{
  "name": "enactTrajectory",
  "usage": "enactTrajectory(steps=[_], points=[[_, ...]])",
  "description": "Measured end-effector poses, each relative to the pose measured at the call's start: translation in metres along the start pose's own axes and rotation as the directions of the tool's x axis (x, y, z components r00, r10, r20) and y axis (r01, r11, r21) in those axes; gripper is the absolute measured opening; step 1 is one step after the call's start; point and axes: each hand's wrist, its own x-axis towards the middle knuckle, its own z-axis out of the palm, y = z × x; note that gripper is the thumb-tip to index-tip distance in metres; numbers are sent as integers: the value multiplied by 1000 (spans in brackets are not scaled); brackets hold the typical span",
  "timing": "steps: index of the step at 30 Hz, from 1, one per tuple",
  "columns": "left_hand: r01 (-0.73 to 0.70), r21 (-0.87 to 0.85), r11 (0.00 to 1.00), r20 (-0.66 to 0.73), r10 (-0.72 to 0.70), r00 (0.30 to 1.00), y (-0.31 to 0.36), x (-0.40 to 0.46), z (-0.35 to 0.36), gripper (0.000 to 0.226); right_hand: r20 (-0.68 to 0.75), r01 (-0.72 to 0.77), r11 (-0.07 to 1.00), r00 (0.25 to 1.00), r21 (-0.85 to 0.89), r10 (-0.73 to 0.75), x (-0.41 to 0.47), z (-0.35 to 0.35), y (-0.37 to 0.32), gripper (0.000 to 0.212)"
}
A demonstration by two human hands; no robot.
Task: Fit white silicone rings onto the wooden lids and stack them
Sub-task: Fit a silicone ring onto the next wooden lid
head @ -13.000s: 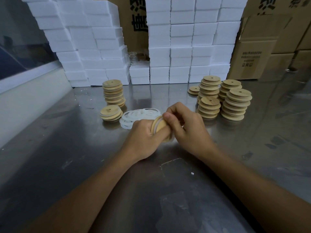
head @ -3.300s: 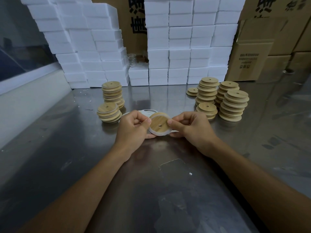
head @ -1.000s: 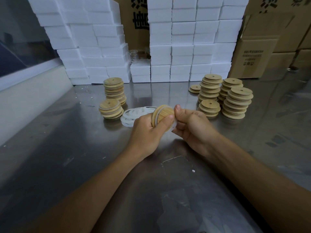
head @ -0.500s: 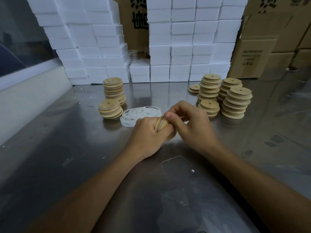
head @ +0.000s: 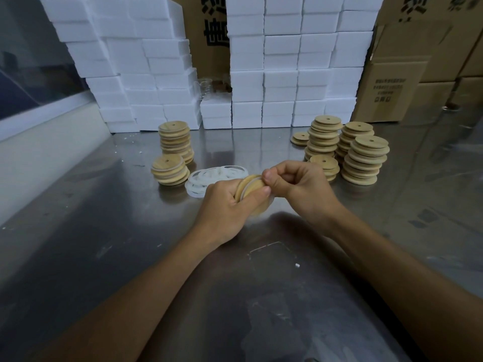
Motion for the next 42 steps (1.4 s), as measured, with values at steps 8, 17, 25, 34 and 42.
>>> enactTrajectory(steps=[8,17,25,34,42], points=[[42,-96,994,9,-42,999,0,0,2,47,-28,-28,1000,999,3,28,1,0,-1,20],[28,-125,992,-46,-34,998,0,1,0,50,27,-106,980,994,168,103,-1,4,6,12],[132,-34,991,107,-128,986,0,-2,0,27,117,383,744,915,-547,-386,-6,5,1,15],[135,-33,990,90,-131,987,4,-3,0,25,-9,10,993,1000,-116,-11,-1,6,-1,22],[151,-75,986,104,-143,984,6,-3,-1,16,61,-95,994,994,52,92,0,-2,0,21]])
